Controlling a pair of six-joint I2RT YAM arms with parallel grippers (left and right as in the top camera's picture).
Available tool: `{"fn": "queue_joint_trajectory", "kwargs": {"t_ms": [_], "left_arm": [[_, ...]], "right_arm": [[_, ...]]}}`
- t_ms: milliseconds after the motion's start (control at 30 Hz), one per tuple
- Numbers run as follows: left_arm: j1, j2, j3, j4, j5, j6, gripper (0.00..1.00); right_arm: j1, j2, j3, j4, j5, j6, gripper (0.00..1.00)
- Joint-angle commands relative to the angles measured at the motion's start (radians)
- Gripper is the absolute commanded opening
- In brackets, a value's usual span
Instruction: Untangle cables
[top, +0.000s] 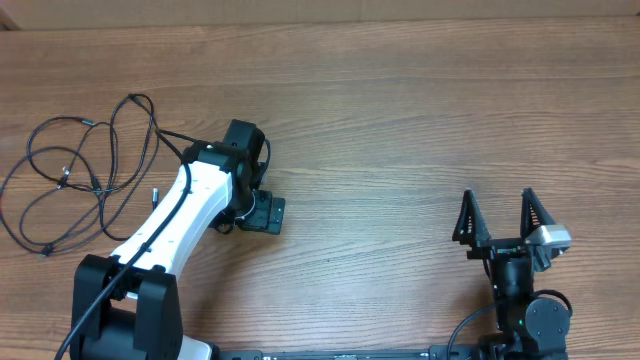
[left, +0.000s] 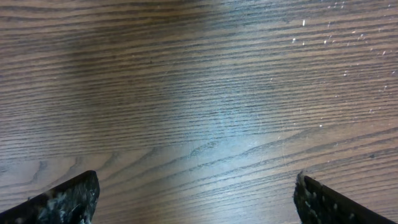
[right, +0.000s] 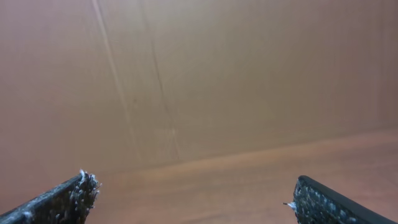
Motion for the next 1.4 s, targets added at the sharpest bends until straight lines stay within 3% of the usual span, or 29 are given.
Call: {"fn": "queue_joint_trajectory", "kwargs": {"t_ms": [0, 100, 200, 1367], "left_arm": [[-0.005, 0.009, 0.0, 0.001, -0.007, -0.001, 1.0], [-0.005, 0.009, 0.0, 0.001, -0.007, -0.001, 0.99], [-0.005, 0.009, 0.0, 0.001, -0.007, -0.001, 1.0], [-0.005, 0.008, 0.0, 0.001, -0.007, -0.001, 0.99]], "right_arm": [[0.0, -0.011, -0.011, -0.064, 0.012, -0.027, 1.0], [0.0, -0.011, -0.011, -0.206, 0.003, -0.027, 1.0], [0.0, -0.011, -0.011, -0.204, -0.026, -0.079, 1.0], [0.0, -0.011, -0.011, -0.204, -0.052, -0.078, 1.0]]}}
